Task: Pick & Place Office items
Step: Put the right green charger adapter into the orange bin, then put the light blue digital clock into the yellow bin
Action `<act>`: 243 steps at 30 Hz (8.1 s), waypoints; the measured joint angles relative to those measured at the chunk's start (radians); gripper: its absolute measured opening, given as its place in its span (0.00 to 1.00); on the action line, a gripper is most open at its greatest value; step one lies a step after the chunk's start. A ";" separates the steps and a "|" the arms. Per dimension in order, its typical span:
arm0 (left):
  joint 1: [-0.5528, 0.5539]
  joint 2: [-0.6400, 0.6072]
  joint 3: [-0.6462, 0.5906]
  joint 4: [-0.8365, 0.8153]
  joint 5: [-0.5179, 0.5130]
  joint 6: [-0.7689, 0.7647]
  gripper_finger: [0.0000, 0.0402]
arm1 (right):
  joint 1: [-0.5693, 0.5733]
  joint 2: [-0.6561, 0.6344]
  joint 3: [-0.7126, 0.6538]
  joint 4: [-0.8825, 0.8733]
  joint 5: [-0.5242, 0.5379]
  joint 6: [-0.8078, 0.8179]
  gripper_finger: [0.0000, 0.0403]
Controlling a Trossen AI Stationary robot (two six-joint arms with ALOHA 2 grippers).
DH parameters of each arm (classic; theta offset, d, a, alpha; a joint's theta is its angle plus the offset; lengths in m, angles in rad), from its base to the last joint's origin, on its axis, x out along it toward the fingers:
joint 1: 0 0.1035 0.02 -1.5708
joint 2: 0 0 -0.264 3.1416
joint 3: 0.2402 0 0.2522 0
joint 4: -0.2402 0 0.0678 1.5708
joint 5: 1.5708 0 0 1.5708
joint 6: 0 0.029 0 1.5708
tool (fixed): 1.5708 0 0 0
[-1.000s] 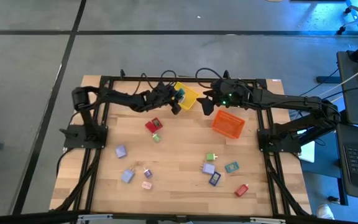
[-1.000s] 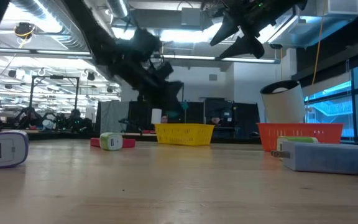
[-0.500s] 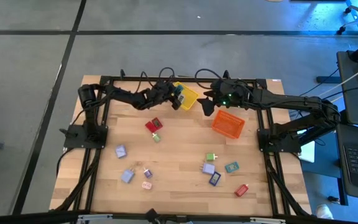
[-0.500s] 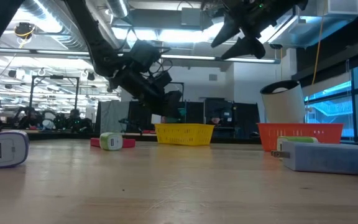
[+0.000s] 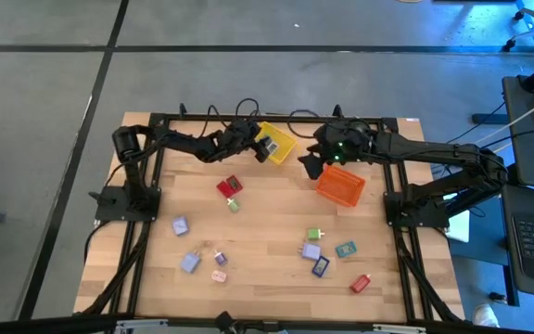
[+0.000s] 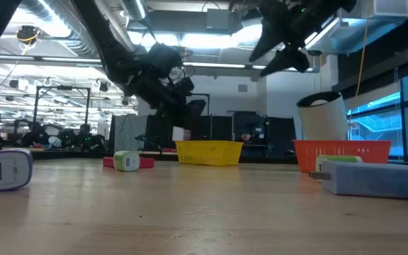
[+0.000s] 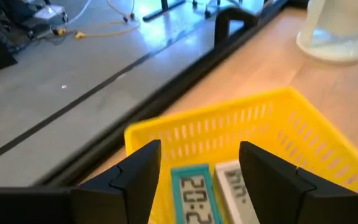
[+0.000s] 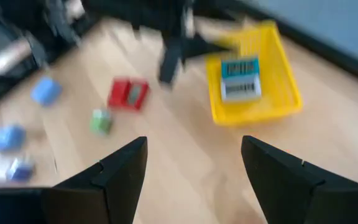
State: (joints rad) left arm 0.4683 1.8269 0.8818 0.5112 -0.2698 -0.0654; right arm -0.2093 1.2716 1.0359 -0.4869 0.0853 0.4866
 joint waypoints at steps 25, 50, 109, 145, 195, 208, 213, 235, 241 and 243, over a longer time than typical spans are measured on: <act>-0.148 -0.684 0.000 -0.759 -0.001 -0.135 0.53 | 0.423 0.298 0.000 -0.172 -0.149 -0.347 0.65; -0.155 -0.713 0.000 -0.810 0.003 -0.158 0.52 | 0.499 0.505 0.000 -0.171 -0.053 -0.249 0.53; -0.154 -0.712 0.000 -0.807 0.002 -0.158 0.52 | 0.237 -0.220 0.000 0.222 0.471 -0.372 0.38; -0.154 -0.712 0.000 -0.807 0.002 -0.158 0.52 | 0.145 -0.602 -0.702 0.165 0.347 -0.067 0.40; -0.154 -0.712 0.000 -0.807 0.002 -0.158 0.52 | 0.189 -0.602 -0.509 -0.173 -0.522 0.036 0.65; -0.154 -0.712 0.000 -0.807 0.002 -0.158 0.52 | 0.333 -0.567 -0.509 -0.245 -0.418 -0.189 0.64; -0.154 -0.713 0.000 -0.807 0.002 -0.158 0.52 | 0.417 -0.488 -0.509 -0.240 -0.417 -0.184 0.69; -0.154 -0.712 0.000 -0.807 0.002 -0.158 0.52 | 0.623 -0.126 -0.509 0.035 -0.310 -0.176 0.73; -0.154 -0.712 0.000 -0.807 0.002 -0.158 0.52 | 0.684 -0.046 -0.509 0.061 -0.282 -0.163 0.73; -0.154 -0.712 0.000 -0.807 0.002 -0.158 0.52 | 0.701 -0.010 -0.509 0.075 -0.279 -0.161 0.73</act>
State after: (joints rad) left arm 0.3138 1.1145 0.8818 -0.2962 -0.2676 -0.2230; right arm 0.4920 1.2618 0.5274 -0.4118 -0.1940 0.3252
